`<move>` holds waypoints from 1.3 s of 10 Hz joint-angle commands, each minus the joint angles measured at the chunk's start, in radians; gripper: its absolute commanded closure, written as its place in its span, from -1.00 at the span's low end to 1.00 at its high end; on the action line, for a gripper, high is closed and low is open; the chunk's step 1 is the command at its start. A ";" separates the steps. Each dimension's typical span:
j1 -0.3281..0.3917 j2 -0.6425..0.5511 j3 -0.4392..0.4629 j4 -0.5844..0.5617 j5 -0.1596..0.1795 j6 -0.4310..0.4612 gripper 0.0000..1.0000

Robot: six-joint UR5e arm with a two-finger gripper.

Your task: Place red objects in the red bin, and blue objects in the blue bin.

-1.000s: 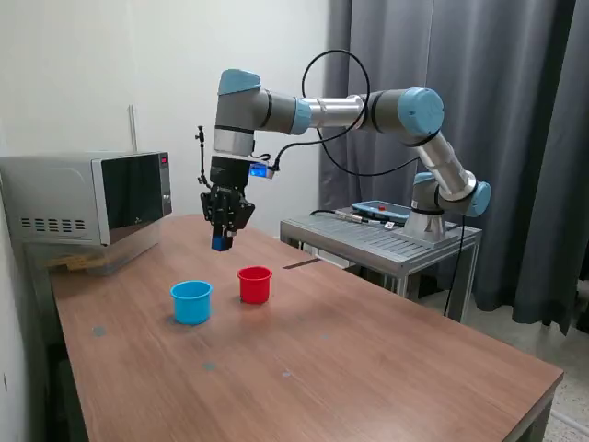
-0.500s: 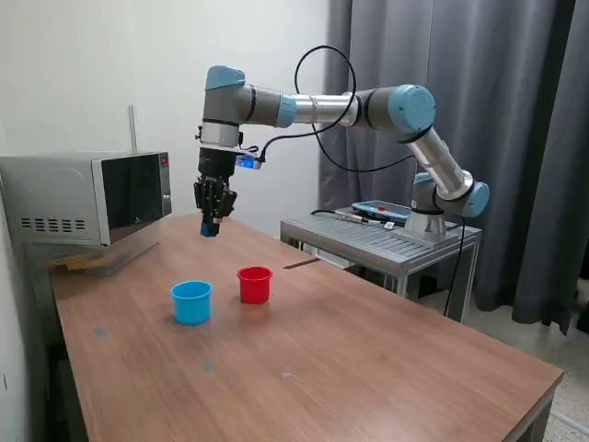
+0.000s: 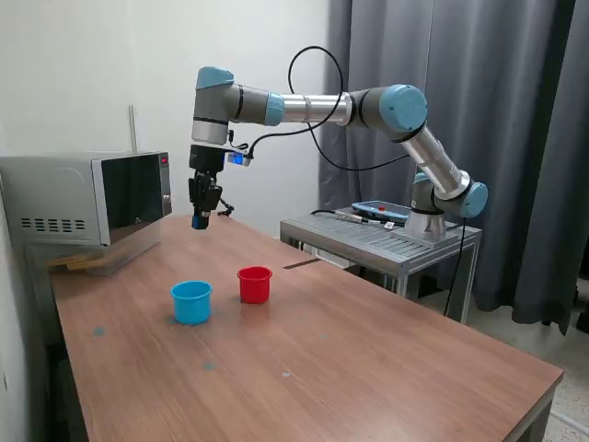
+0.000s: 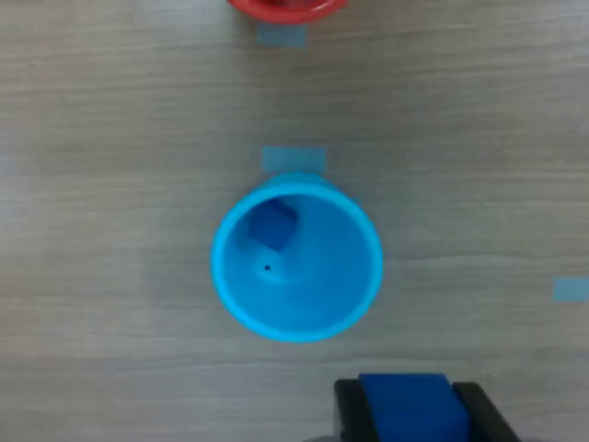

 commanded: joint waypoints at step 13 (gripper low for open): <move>-0.043 0.116 -0.018 -0.011 0.011 0.019 1.00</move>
